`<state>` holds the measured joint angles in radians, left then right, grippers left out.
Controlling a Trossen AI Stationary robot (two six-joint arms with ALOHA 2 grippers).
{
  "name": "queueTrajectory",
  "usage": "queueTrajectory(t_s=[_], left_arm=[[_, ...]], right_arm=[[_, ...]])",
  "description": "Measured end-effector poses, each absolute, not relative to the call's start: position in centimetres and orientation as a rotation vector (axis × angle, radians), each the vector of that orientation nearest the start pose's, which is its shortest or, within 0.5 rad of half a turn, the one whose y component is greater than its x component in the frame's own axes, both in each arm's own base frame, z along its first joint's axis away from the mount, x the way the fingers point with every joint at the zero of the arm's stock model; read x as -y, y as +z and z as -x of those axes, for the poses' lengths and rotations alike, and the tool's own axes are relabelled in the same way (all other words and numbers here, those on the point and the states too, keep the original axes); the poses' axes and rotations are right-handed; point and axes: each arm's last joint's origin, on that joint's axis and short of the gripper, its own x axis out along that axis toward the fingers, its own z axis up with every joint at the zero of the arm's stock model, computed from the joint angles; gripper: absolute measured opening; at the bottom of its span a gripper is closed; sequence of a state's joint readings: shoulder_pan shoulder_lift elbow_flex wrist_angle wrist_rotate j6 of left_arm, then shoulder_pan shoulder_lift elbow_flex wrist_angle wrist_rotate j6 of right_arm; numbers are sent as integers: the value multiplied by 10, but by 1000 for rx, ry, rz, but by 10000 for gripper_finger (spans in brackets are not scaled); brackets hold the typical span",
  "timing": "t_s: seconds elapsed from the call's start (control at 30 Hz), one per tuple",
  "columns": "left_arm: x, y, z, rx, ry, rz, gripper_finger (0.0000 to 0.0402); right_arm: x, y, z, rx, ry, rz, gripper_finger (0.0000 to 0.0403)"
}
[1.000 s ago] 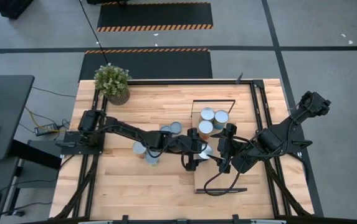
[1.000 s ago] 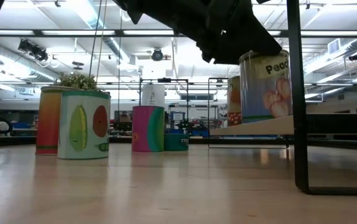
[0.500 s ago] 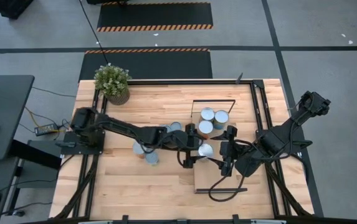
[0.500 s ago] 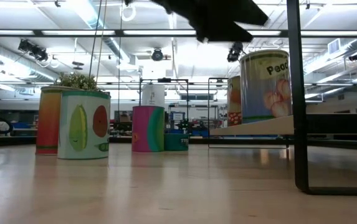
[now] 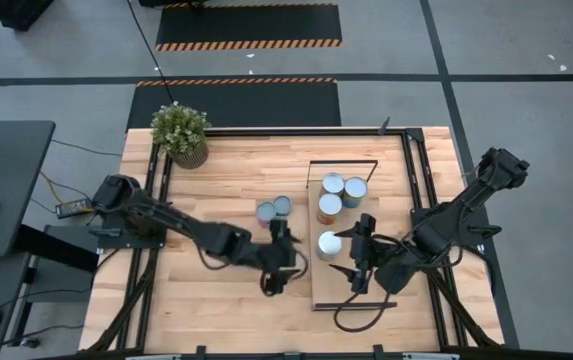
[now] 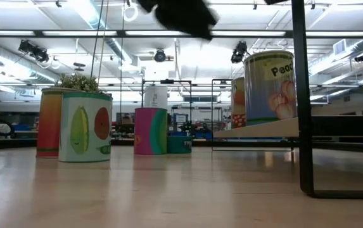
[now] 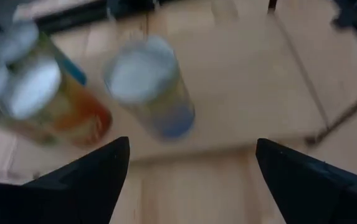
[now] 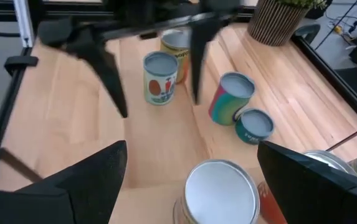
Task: Pick and place cans onto a shelf
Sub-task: Put the canned peaches on the shelf
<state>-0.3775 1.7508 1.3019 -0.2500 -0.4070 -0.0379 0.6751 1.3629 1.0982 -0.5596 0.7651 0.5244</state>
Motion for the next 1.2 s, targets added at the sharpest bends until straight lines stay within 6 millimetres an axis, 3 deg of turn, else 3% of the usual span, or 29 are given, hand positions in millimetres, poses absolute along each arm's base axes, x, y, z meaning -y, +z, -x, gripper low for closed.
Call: queueTrajectory(t_s=[0.17, 0.5, 0.8, 1.0, 1.2], left_arm=[[142, 229, -342, -674, 115, -250, 355], [135, 241, -285, -511, 107, -168, 355], [125, 246, -239, -337, 42, -101, 355], [125, 244, -221, -184, -14, -112, 355], [119, 248, -209, -144, -18, -106, 355]], right_arm=[[-154, 278, -252, -615, -293, 80, 368], [-130, 274, -295, -800, -398, 88, 368], [-131, 265, -319, -972, -452, 117, 368], [-129, 259, -329, -1117, -549, 119, 368], [-127, 261, -332, -1214, -631, 102, 368]])
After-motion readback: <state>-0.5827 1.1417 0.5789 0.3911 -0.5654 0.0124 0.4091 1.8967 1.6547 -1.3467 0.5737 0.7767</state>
